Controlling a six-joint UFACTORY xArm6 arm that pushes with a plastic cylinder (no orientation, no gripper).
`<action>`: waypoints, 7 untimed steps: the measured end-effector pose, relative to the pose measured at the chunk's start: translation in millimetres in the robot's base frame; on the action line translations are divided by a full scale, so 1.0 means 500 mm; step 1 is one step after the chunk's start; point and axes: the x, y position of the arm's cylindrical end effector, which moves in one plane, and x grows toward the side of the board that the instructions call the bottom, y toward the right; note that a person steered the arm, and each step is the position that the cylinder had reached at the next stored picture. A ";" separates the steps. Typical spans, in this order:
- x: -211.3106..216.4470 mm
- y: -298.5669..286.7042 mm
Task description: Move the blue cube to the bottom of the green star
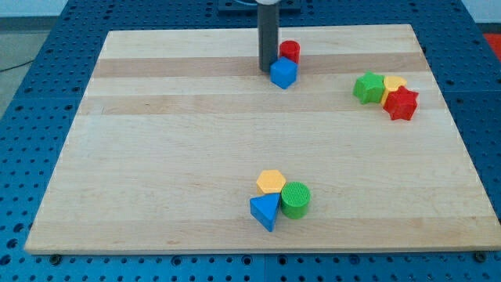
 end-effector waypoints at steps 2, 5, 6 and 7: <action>0.088 0.074; 0.141 0.182; 0.158 0.199; 0.165 0.209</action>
